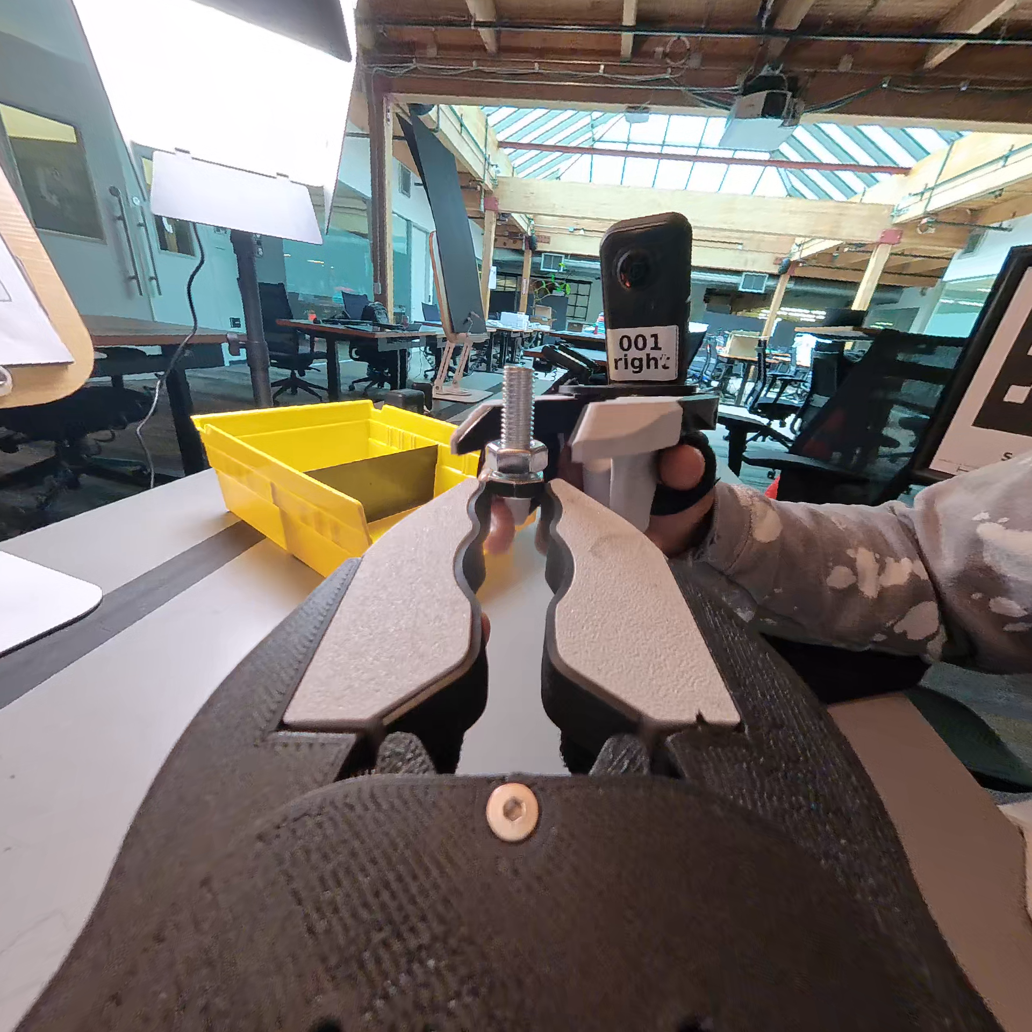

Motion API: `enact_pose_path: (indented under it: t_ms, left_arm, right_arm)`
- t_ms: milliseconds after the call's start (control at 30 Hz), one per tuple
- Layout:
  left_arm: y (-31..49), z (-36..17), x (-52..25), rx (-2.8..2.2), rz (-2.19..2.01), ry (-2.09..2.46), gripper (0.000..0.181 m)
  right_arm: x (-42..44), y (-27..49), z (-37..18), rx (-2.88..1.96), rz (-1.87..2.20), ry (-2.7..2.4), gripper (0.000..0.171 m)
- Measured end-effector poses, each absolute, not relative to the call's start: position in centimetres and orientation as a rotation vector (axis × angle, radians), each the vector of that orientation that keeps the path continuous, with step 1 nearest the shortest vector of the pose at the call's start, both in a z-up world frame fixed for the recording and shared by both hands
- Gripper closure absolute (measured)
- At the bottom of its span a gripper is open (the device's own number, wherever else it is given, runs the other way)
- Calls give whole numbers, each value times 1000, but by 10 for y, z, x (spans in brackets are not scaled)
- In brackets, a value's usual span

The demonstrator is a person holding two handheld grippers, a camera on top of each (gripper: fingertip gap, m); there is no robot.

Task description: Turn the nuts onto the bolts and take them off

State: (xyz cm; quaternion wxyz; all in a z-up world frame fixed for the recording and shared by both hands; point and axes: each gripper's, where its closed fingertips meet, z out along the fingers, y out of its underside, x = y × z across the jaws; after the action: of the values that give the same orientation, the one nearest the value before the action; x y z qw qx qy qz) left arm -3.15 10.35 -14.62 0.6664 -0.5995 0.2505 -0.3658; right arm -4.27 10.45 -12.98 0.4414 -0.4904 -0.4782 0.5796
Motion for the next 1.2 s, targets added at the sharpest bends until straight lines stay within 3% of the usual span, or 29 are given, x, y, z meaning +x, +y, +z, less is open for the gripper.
enact_pose_path:
  t_ms: [100,167,200,533,567,633,833,933,1033,1200]
  left_arm:
    - [101,-140,-32,-1319,-827,553,164]
    - [96,-133,-36,-1278,-869,550,164]
    - [96,-131,-37,-1273,-858,549,163]
    - [96,-132,-33,-1276,-829,557,164]
    - [92,-128,-33,-1247,-859,567,164]
    - [91,-124,-34,-1244,-847,570,164]
    - [97,-131,-36,-1271,-818,552,164]
    - [95,-130,-33,-1272,-801,564,164]
    - [94,-126,-36,-1259,-815,563,164]
    - [99,-130,-38,-1279,-778,533,163]
  right_arm:
    - [-43,107,-130,-1211,1412,-1178,136]
    - [-36,125,-122,-1240,1393,-1054,165]
    - [-30,134,-117,-1225,1378,-986,170]
    - [-41,104,-121,-1178,1433,-1135,136]
    - [-38,115,-121,-1214,1403,-1087,152]
    - [-31,132,-121,-1236,1335,-1029,156]
    - [-41,96,-118,-1180,1447,-1162,135]
    - [-43,100,-122,-1219,1430,-1153,134]
    - [-33,128,-119,-1277,1402,-1000,159]
    - [-39,106,-115,-1217,1437,-1122,136]
